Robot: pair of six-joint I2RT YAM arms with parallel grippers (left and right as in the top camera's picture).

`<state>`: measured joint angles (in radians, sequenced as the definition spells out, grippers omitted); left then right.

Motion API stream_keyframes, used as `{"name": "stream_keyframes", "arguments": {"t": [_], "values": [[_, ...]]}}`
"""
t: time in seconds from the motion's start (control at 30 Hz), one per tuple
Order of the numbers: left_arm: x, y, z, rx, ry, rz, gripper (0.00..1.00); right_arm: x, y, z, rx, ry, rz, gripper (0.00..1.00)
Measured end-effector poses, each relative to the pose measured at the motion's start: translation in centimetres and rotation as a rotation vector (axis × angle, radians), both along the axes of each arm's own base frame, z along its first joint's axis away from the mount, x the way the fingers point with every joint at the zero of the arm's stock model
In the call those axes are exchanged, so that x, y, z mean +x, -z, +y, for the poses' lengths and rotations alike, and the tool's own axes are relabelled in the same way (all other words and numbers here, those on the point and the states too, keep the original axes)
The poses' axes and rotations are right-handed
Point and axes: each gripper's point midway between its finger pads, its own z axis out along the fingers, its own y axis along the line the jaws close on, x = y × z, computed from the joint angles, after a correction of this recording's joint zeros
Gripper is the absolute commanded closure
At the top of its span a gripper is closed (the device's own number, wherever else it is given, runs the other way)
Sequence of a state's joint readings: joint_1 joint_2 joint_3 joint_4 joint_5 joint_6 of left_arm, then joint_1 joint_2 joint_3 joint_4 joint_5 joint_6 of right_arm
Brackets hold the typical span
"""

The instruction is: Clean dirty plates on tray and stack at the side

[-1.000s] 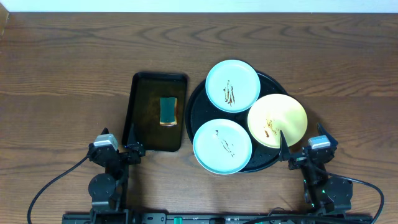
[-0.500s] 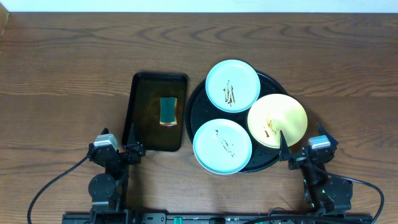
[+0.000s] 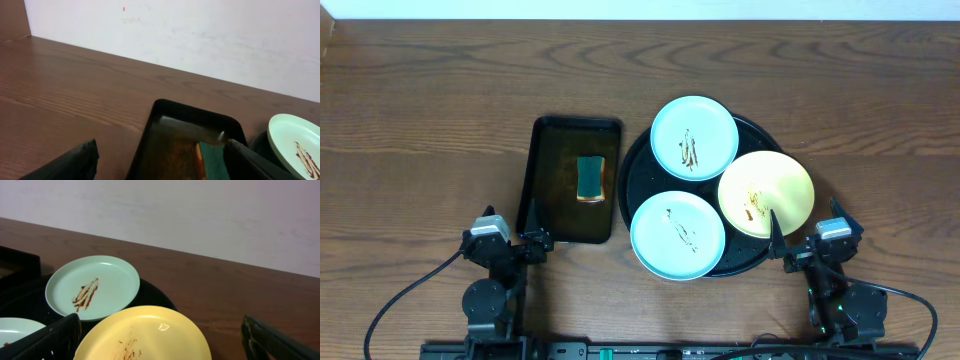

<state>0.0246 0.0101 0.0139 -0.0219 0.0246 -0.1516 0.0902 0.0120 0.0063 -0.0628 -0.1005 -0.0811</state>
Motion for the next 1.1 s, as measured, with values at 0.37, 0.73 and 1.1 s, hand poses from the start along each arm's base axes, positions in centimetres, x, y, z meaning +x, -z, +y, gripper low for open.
{"name": "stream_keyframes", "arguments": {"t": [0.37, 0.73, 1.1], "values": [[-0.3, 0.5, 0.1, 0.0, -0.008, 0.061, 0.2, 0.1, 0.6, -1.8, 0.117, 0.118, 0.058, 0.01], [0.2, 0.5, 0.4, 0.0, -0.023, 0.478, 0.2, 0.4, -0.3, -2.9, 0.081, 0.203, 0.356, 0.01], [2.2, -2.5, -1.4, -0.067, 0.079, 0.897, 0.2, 3.5, -0.6, -2.0, 0.018, 0.196, 0.775, 0.01]]}}
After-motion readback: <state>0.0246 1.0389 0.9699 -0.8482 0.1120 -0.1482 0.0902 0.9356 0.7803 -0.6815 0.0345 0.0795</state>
